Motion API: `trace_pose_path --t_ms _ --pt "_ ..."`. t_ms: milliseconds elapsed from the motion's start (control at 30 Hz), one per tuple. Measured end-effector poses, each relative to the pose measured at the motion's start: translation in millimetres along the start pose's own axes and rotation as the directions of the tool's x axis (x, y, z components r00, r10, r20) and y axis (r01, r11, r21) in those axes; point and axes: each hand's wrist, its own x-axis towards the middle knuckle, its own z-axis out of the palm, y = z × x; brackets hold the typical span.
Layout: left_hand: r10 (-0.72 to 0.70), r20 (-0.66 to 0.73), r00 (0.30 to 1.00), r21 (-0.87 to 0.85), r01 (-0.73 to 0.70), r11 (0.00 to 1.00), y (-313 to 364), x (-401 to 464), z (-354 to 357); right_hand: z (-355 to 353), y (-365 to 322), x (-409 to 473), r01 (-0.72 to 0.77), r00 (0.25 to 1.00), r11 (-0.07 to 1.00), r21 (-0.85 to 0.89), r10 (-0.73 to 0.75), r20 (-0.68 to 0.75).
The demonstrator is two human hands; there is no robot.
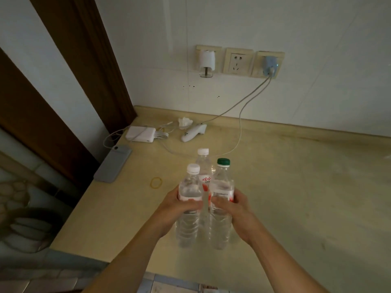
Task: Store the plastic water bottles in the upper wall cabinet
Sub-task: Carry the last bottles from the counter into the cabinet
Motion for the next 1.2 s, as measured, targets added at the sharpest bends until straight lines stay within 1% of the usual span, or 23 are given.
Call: trace_pose_path --t_ms 133,300,367,467,533,633,733,800,933,1000,1033,1067,1133,1200 --pt "-0.019 -0.025 1.0 -0.072 0.017 0.997 5 13 4 1 -3 16 -0.007 0.999 0.999 0.038 0.006 0.035" --pt "-0.036 -0.081 0.996 -0.086 0.029 0.996 9 23 7 9 -6 25 -0.008 0.999 1.0 0.006 0.008 -0.041" --pt "-0.018 -0.104 0.994 -0.092 0.009 0.996 9 21 8 11 -7 25 0.023 0.998 0.999 0.03 -0.021 -0.067" --pt "0.016 -0.119 0.993 -0.103 -0.029 0.994 12 15 10 16 -13 20 0.087 0.996 0.994 0.072 -0.085 -0.031" --pt "0.051 -0.132 0.99 -0.103 -0.065 0.993 20 9 12 21 -21 14 0.122 0.992 0.99 0.066 -0.121 -0.027" --pt "0.133 -0.141 0.981 -0.101 -0.148 0.984 42 -5 15 32 -44 1 0.159 0.985 0.986 0.046 -0.156 -0.076" --pt "0.246 -0.109 0.963 -0.079 -0.255 0.964 73 -23 20 46 -73 -19 0.227 0.966 0.974 0.027 -0.221 -0.137" --pt "0.318 -0.063 0.946 -0.074 -0.322 0.944 98 -36 24 53 -95 -35 0.28 0.945 0.96 0.014 -0.273 -0.177" --pt "0.479 0.031 0.877 -0.053 -0.477 0.877 154 -63 42 59 -142 -72 0.39 0.88 0.921 0.017 -0.367 -0.301" --pt "0.558 0.092 0.825 -0.046 -0.557 0.83 185 -79 56 59 -168 -95 0.45 0.834 0.893 0.024 -0.411 -0.367" --pt "0.595 0.123 0.794 -0.05 -0.594 0.803 201 -89 64 60 -185 -108 0.501 0.799 0.866 0.013 -0.456 -0.391" --pt "0.629 0.151 0.763 -0.063 -0.627 0.776 217 -98 72 61 -202 -120 0.556 0.764 0.831 -0.011 -0.515 -0.389" --pt "0.687 0.199 0.699 -0.097 -0.684 0.723 251 -115 89 60 -242 -146 0.662 0.692 0.747 -0.057 -0.64 -0.334" --pt "0.739 0.236 0.631 -0.116 -0.737 0.666 286 -132 109 59 -279 -171 0.739 0.619 0.669 -0.08 -0.72 -0.313"
